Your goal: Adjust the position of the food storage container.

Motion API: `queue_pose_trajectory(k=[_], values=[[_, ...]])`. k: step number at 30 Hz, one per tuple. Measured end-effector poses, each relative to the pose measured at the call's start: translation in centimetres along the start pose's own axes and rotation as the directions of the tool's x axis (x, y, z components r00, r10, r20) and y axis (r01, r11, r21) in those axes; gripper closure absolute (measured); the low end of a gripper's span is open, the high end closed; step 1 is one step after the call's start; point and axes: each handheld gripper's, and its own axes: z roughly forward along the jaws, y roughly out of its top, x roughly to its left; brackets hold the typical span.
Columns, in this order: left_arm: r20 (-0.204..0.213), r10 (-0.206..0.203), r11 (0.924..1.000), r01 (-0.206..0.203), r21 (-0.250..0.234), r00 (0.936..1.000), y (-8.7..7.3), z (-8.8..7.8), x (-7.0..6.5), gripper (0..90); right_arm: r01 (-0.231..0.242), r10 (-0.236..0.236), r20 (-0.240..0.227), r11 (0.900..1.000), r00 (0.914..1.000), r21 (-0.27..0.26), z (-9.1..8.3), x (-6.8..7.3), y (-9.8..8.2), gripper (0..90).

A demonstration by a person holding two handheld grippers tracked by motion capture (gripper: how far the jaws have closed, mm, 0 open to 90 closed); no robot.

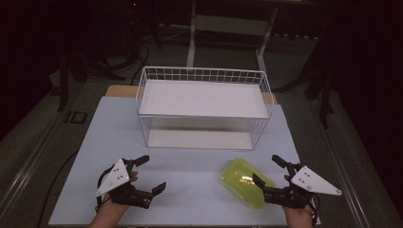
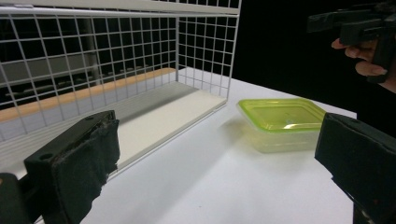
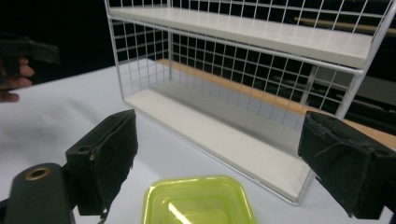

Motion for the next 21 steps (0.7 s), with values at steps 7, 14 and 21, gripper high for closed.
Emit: queue_pose_trajectory(k=[7,14,21], values=[[0.030,0.008,1.0000,-0.008,0.004,0.9995,0.1,0.4,-0.6,0.4,-0.009,0.009,-0.016,1.000,0.9998,0.015,-0.1,0.0,0.2,12.0],[0.048,0.007,1.0000,-0.008,0.006,0.9988,0.2,0.8,-0.9,0.3,-0.028,0.029,-0.023,0.998,0.9993,0.062,-0.7,-0.4,-0.1,32.9],[0.059,0.018,0.9997,-0.018,0.014,0.9981,0.2,1.2,-1.3,0.4,-0.111,0.116,-0.023,0.981,0.9929,0.162,-1.6,-1.8,-2.2,55.1]])
